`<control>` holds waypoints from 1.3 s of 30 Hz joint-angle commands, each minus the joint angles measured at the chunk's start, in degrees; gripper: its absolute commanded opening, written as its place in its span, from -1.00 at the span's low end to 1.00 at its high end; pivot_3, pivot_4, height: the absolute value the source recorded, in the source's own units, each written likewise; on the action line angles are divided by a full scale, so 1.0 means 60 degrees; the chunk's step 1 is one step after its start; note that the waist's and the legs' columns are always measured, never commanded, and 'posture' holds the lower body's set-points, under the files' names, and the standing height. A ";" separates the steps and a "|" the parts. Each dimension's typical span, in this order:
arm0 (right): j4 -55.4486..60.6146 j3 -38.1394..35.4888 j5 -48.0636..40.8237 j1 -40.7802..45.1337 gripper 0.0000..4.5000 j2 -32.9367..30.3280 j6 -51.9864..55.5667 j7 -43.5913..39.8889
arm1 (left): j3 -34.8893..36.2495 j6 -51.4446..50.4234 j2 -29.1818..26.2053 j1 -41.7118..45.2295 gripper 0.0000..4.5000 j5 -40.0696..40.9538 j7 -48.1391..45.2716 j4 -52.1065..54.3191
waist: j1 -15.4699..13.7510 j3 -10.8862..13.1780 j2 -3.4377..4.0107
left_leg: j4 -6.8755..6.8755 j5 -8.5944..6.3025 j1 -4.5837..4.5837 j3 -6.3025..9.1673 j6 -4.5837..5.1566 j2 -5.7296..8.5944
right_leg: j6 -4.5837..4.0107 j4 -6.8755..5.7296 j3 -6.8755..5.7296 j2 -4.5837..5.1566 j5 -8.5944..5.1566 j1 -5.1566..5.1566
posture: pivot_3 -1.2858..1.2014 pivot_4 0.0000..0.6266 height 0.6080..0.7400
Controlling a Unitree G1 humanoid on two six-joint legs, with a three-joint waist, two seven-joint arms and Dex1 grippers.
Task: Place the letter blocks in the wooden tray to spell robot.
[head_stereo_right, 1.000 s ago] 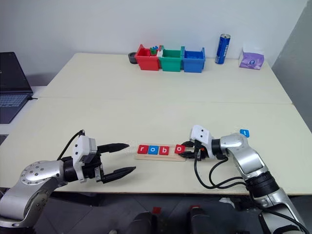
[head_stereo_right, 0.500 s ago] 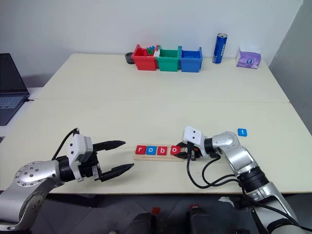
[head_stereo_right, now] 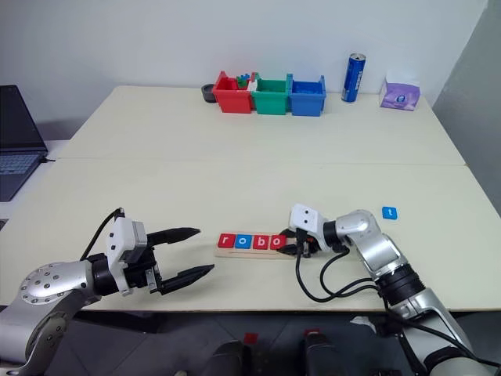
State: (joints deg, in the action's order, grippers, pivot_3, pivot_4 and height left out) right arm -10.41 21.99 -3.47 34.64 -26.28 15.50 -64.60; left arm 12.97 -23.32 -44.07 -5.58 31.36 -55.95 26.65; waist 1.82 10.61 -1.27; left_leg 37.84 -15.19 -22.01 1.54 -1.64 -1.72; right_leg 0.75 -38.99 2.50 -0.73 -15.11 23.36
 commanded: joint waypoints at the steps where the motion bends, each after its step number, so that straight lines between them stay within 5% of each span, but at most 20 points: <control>1: 0.0097 -0.0065 0.0009 0.0157 -0.36 0.0026 -0.0152 -0.0065 | 0.0128 0.0122 -0.0159 0.0147 1.00 0.0064 -0.0060 0.0195 | -0.0001 0.0000 0.0000 | 0.0000 0.0000 0.0000 0.0000 0.0000 0.0000 | 0.0000 0.0000 0.0000 0.0000 0.0000 0.0000 | 0.03 -0.52 1.00; 5: 0.0155 -0.0081 0.0000 0.0136 -0.36 -0.0005 -0.0135 -0.0117 | 0.0069 0.0142 -0.0144 0.0237 1.00 0.0040 -0.0045 0.0160 | -0.0001 0.0000 0.0000 | 0.0000 0.0000 0.0000 -0.0001 0.0000 0.0000 | 0.0000 0.0000 0.0001 0.0000 0.0000 0.0000 | 0.03 -0.52 1.00; 14: 0.0155 -0.0218 -0.0062 0.0212 0.99 -0.0019 -0.0085 -0.0082 | 0.0027 0.0205 -0.0170 0.0432 1.00 -0.0061 -0.0204 -0.0070 | -0.0001 0.0000 0.0001 | -0.0001 0.0000 0.0000 -0.0002 0.0000 0.0000 | 0.0000 0.0000 0.0000 0.0000 0.0000 0.0000 | 0.03 -0.52 1.00; 23: 0.0853 -0.1095 -0.0535 0.0149 0.99 -0.0401 0.0697 0.0199 | -0.0213 0.0268 -0.0036 0.0620 1.00 -0.0062 -0.0272 -0.0093 | -0.0019 0.0004 0.0003 | -0.0001 0.0000 -0.0002 0.0000 0.0000 0.0000 | 0.0000 0.0001 0.0000 0.0000 0.0000 0.0001 | 0.03 -0.52 1.00; 28: 0.2711 -0.2645 -0.1351 -0.0256 0.99 -0.0698 0.2762 0.1393 | -0.0898 0.0110 0.0667 0.1140 1.00 -0.0049 0.0397 0.0264 | -0.0031 0.0005 0.0004 | -0.0001 0.0000 -0.0010 0.0000 -0.0001 0.0001 | 0.0001 0.0003 0.0003 0.0007 0.0000 0.0003 | 0.03 -0.52 1.00; 39: 0.4617 -0.5495 0.0392 -0.1996 0.99 0.0309 0.4827 0.7685 | -0.3424 -0.0017 0.3330 0.3643 1.00 -0.0980 0.2162 -0.0484 | -0.0046 0.0002 0.0001 | 0.0010 0.0002 -0.0049 0.0030 -0.0004 0.0027 | 0.0007 0.0005 0.0015 0.0012 0.0003 0.0008 | 0.03 -0.52 1.00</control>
State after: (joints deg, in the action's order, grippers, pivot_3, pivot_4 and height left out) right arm 14.32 -9.03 -3.27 23.03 -24.64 43.84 -22.77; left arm -6.98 -25.12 -24.74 15.49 26.59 -43.89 24.27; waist 1.54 10.62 -1.26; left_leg 37.87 -15.18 -22.30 1.70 -1.66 -1.56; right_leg 0.80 -38.96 2.60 -0.66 -15.10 23.42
